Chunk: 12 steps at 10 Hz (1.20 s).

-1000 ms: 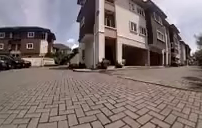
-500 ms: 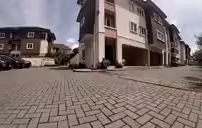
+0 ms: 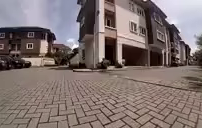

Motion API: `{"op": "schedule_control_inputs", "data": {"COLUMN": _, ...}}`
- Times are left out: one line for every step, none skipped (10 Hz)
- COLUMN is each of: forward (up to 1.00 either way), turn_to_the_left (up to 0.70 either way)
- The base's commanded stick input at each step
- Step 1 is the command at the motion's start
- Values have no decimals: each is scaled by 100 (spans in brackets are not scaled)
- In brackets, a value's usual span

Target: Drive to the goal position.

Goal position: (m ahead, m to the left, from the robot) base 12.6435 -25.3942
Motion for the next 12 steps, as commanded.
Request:
{"op": "schedule_control_inputs", "data": {"forward": 50, "turn_to_the_left": -50}}
{"op": "schedule_control_inputs", "data": {"forward": 50, "turn_to_the_left": -50}}
{"op": "schedule_control_inputs", "data": {"forward": 50, "turn_to_the_left": -50}}
{"op": "schedule_control_inputs", "data": {"forward": 50, "turn_to_the_left": -50}}
{"op": "schedule_control_inputs", "data": {"forward": 50, "turn_to_the_left": -50}}
{"op": "schedule_control_inputs", "data": {"forward": 50, "turn_to_the_left": -50}}
{"op": "schedule_control_inputs", "data": {"forward": 50, "turn_to_the_left": -50}}
{"op": "schedule_control_inputs", "data": {"forward": 50, "turn_to_the_left": -50}}
{"op": "schedule_control_inputs", "data": {"forward": 50, "turn_to_the_left": -50}}
{"op": "schedule_control_inputs", "data": {"forward": 50, "turn_to_the_left": 0}}
{"op": "schedule_control_inputs", "data": {"forward": 50, "turn_to_the_left": 0}}
{"op": "schedule_control_inputs", "data": {"forward": 50, "turn_to_the_left": 0}}
